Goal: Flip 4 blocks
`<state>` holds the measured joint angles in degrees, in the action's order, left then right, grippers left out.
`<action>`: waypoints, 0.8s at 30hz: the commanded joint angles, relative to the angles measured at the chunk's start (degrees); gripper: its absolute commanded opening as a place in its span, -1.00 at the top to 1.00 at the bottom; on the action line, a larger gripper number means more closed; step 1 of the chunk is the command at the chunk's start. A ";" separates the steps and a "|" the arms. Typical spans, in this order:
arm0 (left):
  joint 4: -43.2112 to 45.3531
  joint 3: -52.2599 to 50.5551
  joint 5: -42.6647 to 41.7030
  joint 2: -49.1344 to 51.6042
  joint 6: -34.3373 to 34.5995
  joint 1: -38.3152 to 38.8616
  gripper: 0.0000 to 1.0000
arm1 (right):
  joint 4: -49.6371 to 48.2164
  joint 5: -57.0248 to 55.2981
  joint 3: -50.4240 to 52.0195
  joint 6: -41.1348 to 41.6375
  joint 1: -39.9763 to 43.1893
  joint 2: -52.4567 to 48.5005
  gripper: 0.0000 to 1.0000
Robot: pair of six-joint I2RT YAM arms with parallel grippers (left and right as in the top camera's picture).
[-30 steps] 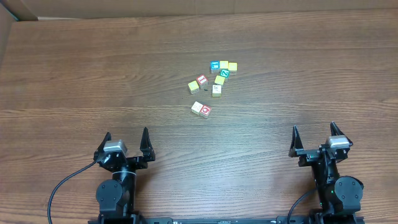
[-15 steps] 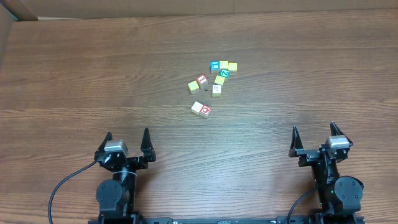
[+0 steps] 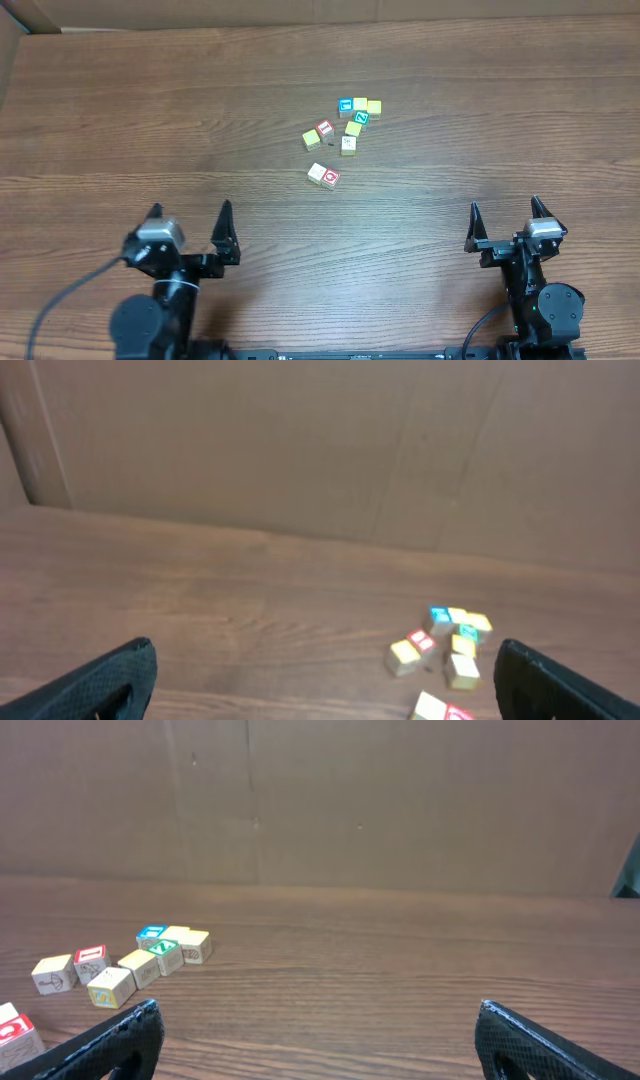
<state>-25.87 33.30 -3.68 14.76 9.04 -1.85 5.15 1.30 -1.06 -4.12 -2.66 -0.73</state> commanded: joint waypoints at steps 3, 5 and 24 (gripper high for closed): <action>-10.75 18.69 -4.28 18.12 0.79 0.37 -1.00 | -0.35 0.31 0.61 -0.24 0.26 0.57 -1.00; -18.51 28.41 -8.61 28.44 -0.11 0.37 -0.99 | -0.33 0.28 0.61 -0.24 0.26 0.57 -1.00; -31.76 46.84 -24.46 68.67 2.58 0.72 -0.99 | -0.35 0.28 0.61 -0.24 0.26 0.57 -1.00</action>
<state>-57.30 78.81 -25.17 80.47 10.55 -1.85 5.15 1.30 -1.06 -4.16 -2.66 -0.64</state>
